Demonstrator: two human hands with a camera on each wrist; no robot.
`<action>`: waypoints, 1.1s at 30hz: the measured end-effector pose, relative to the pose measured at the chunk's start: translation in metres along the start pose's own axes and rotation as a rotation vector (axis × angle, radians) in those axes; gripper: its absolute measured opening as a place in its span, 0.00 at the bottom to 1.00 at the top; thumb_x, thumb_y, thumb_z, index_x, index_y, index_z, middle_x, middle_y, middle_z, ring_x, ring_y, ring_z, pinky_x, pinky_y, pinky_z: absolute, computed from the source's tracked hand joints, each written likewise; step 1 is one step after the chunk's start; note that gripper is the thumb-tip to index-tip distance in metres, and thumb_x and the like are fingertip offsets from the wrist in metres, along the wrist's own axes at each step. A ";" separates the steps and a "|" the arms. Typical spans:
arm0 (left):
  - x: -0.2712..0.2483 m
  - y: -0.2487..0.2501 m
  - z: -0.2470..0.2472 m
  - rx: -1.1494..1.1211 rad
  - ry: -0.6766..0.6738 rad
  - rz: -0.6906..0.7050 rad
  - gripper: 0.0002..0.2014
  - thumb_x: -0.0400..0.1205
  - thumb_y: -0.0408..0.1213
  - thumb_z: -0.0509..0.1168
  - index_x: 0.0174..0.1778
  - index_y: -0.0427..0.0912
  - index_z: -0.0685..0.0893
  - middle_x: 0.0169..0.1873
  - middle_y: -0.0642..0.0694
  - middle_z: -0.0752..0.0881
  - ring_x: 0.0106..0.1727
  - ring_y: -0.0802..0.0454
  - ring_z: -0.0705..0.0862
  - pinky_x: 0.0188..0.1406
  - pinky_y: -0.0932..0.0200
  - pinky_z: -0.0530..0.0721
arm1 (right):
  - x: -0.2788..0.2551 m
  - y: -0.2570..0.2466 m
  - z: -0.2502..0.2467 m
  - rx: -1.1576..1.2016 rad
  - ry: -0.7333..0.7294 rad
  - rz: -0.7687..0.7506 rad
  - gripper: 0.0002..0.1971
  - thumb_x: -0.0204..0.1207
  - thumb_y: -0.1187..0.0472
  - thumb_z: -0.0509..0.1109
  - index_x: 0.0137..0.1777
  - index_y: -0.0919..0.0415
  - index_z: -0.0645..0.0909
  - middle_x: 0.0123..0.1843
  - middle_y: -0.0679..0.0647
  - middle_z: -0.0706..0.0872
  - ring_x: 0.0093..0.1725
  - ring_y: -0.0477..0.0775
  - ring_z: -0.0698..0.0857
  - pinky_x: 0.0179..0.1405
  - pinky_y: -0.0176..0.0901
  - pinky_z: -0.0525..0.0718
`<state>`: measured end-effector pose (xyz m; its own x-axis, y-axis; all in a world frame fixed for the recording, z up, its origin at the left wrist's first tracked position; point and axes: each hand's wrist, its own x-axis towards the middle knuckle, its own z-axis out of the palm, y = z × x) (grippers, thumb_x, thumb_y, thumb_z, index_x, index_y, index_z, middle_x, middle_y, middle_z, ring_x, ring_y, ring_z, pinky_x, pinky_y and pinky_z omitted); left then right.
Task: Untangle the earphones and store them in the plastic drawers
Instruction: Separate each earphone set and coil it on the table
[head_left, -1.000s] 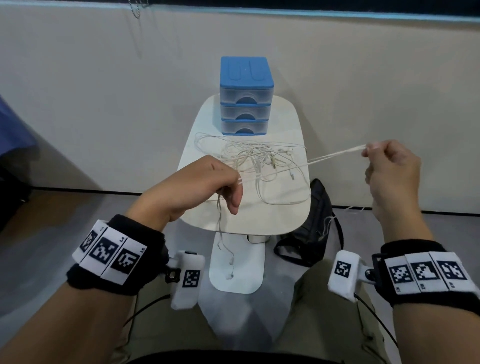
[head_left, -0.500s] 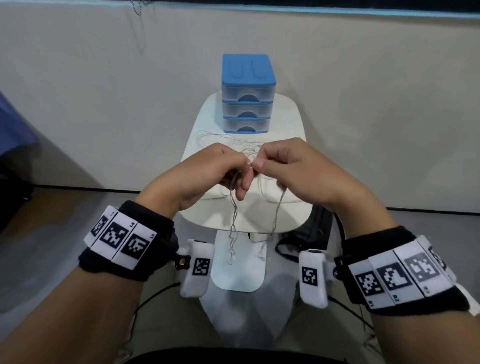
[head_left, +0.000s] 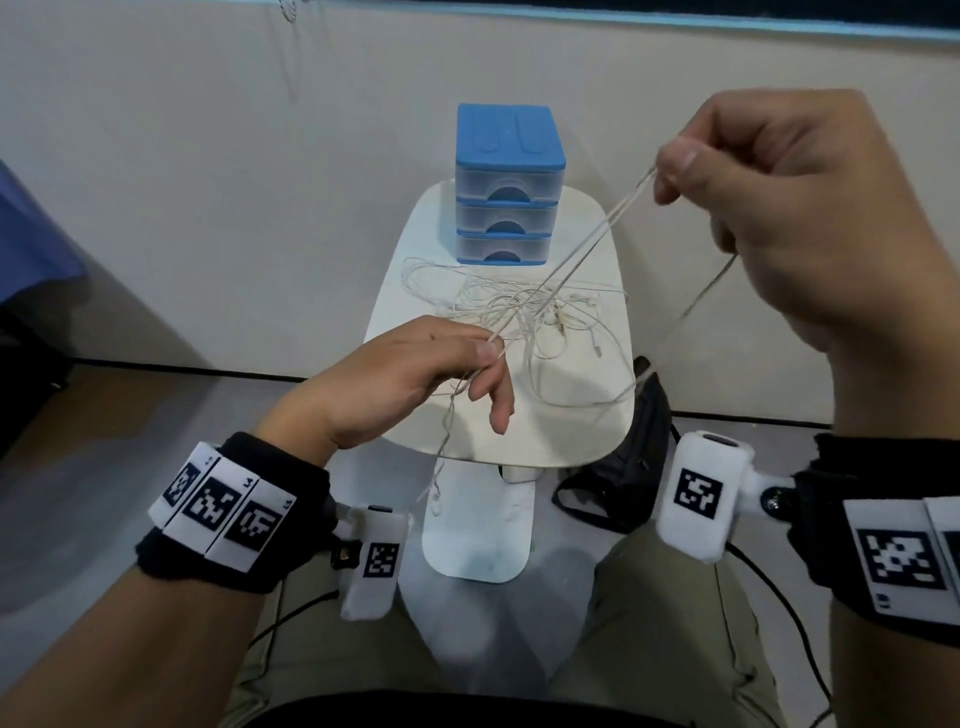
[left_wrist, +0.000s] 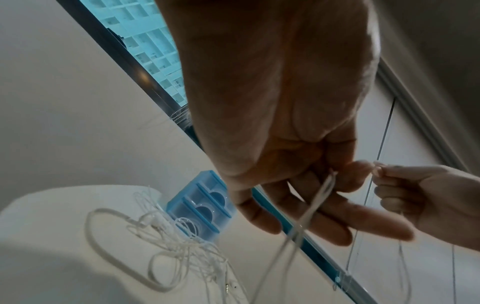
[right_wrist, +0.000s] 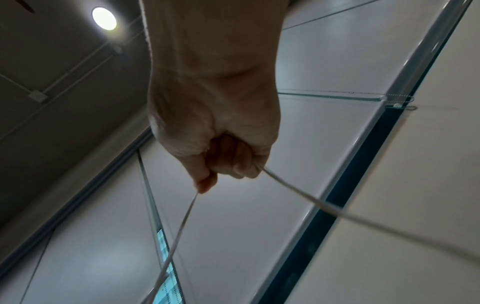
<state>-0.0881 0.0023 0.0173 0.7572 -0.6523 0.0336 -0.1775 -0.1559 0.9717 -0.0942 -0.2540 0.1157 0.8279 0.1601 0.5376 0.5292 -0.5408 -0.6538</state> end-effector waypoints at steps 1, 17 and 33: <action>0.000 0.001 -0.001 0.022 -0.008 0.004 0.17 0.88 0.35 0.53 0.32 0.41 0.73 0.37 0.42 0.91 0.53 0.31 0.80 0.60 0.46 0.73 | 0.000 0.000 -0.002 -0.004 0.032 -0.004 0.12 0.86 0.55 0.69 0.40 0.53 0.85 0.30 0.66 0.76 0.29 0.56 0.68 0.28 0.38 0.66; -0.007 -0.008 0.002 0.015 -0.095 -0.091 0.15 0.86 0.34 0.53 0.32 0.39 0.72 0.33 0.38 0.89 0.45 0.42 0.82 0.55 0.57 0.77 | -0.038 0.124 0.000 -0.212 0.340 0.726 0.11 0.83 0.59 0.68 0.41 0.55 0.88 0.40 0.55 0.88 0.43 0.57 0.86 0.44 0.45 0.76; -0.003 0.004 -0.005 -0.235 0.081 -0.218 0.15 0.80 0.31 0.52 0.27 0.46 0.64 0.26 0.49 0.58 0.24 0.53 0.52 0.26 0.54 0.50 | -0.041 0.046 0.081 0.330 -0.507 0.411 0.22 0.89 0.60 0.66 0.30 0.54 0.75 0.26 0.49 0.65 0.26 0.48 0.61 0.26 0.41 0.62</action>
<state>-0.0877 0.0070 0.0220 0.8104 -0.5601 -0.1718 0.1373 -0.1036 0.9851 -0.0887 -0.2186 0.0211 0.9137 0.4038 -0.0455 0.1199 -0.3749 -0.9193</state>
